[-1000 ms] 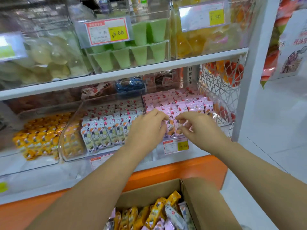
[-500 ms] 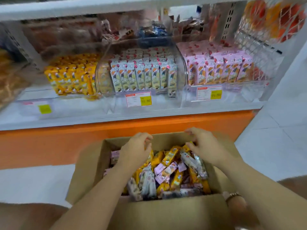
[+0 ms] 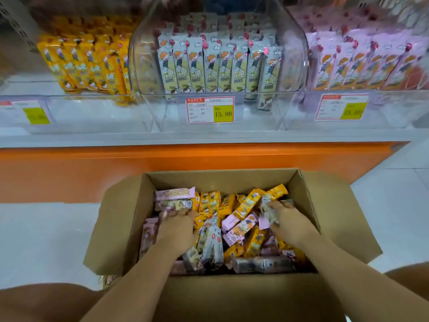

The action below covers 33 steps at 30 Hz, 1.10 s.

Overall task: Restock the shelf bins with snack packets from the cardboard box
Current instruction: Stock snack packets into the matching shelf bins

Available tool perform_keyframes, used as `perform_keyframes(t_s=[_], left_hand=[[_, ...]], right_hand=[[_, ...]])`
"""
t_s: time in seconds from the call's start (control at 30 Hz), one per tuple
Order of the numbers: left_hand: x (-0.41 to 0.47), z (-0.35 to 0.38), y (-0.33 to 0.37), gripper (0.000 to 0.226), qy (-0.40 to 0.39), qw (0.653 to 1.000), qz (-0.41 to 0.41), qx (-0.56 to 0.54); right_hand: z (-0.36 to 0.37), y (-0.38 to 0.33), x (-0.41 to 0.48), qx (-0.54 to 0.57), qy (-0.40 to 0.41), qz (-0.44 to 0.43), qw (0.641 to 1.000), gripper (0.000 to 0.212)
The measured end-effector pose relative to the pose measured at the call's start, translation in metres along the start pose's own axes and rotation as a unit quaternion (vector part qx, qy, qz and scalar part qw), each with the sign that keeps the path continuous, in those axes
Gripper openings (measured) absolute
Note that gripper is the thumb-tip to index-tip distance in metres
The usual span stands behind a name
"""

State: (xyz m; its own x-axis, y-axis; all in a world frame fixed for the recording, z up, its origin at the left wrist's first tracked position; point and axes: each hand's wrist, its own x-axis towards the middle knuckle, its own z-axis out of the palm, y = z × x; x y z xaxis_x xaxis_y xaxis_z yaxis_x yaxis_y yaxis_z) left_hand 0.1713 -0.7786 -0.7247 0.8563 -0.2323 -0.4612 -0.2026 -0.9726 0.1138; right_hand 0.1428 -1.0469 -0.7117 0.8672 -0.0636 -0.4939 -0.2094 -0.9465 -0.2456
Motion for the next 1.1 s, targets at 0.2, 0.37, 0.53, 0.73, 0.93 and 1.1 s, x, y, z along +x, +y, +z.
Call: perform_keyframes(t_s=[0.2,0.37,0.53,0.73,0.93,1.1], left_hand=[[0.002,0.008,0.006,0.046,-0.017,0.997,0.024,-0.077],[0.003,0.011,0.014,0.053,-0.02,0.993,0.015,-0.115],[-0.006,0.015,0.022,0.058,-0.021,0.999,0.042,-0.018],[-0.004,0.011,0.026,0.048,-0.038,0.998,0.054,-0.023],[-0.008,0.009,0.03,0.045,0.003,0.997,0.058,-0.048],[-0.012,-0.02,0.042,0.028,0.082,0.959,0.035,-0.268]], right_hand=[[-0.006,-0.006,-0.006,-0.008,-0.039,0.0,0.999,0.053],[-0.008,-0.021,-0.016,-0.021,-0.082,-0.032,0.996,0.04],[-0.003,-0.034,-0.023,-0.012,-0.091,-0.055,0.994,0.053],[0.011,-0.046,-0.026,0.07,-0.117,-0.061,0.989,0.069],[0.008,-0.054,-0.032,0.174,-0.11,-0.06,0.977,0.061],[-0.019,-0.054,-0.032,0.279,-0.021,-0.056,0.959,0.045]])
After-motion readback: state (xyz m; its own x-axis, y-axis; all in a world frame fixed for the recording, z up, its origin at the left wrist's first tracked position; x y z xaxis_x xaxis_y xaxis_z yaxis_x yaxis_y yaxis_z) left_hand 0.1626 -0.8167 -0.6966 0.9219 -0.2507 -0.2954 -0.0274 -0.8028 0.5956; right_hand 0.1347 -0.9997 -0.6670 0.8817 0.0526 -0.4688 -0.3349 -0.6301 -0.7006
